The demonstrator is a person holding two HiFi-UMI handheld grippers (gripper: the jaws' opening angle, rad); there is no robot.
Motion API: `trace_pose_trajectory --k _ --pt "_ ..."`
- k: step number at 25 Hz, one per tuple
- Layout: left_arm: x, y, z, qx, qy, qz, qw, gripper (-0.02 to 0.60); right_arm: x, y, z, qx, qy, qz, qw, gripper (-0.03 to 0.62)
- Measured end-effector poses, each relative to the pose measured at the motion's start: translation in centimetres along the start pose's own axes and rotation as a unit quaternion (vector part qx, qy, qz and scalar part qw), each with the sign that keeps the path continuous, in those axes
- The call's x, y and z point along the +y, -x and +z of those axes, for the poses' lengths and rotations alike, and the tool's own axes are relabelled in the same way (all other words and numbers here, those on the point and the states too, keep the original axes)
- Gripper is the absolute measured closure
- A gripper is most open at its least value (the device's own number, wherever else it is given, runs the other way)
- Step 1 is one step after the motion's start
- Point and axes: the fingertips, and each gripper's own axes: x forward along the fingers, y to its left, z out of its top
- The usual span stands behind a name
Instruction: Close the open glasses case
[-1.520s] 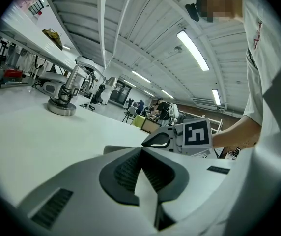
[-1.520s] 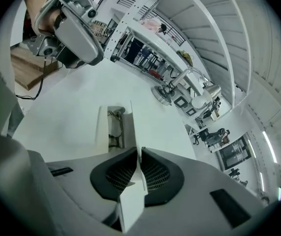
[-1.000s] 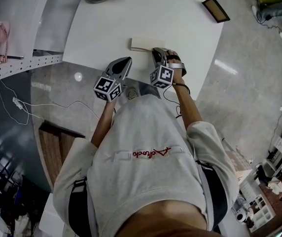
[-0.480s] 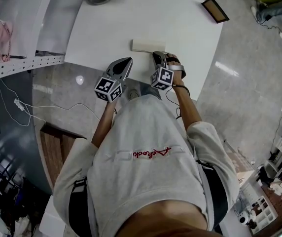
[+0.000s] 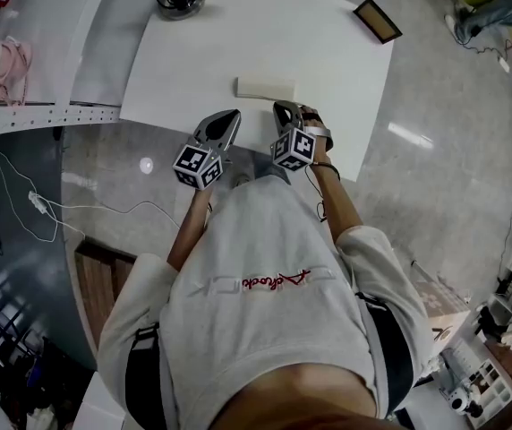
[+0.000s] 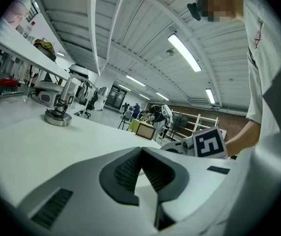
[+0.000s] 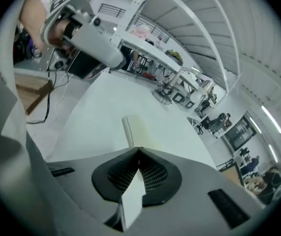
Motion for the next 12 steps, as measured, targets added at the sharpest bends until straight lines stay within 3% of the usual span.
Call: trace_pose_trajectory --k 2,4,6,9,10,12 --pt "-0.4 0.3 0.3 -0.005 -0.007 -0.002 1.0000 0.554 -0.6 1.1 0.9 -0.026 -0.070 -0.007 0.997 0.589" --pt "-1.0 0.5 0.7 -0.012 -0.014 -0.006 0.9998 0.554 -1.4 2.6 1.9 -0.060 -0.154 -0.012 0.986 0.589" --pt "-1.8 0.8 1.1 -0.018 -0.020 -0.011 0.9996 0.554 -2.3 4.6 2.9 -0.112 -0.244 -0.018 0.963 0.589" --pt "-3.0 1.3 1.5 -0.024 -0.030 -0.021 0.9990 0.554 -3.4 7.6 3.9 -0.201 -0.371 -0.021 0.907 0.589" --pt "-3.4 1.5 1.5 -0.027 -0.033 -0.024 0.9988 0.554 -3.4 8.5 4.0 -0.217 -0.391 -0.023 0.894 0.590" --pt "-4.3 1.9 1.5 -0.031 -0.038 -0.029 0.9984 0.554 -2.9 9.9 4.2 -0.231 -0.400 -0.026 0.887 0.589"
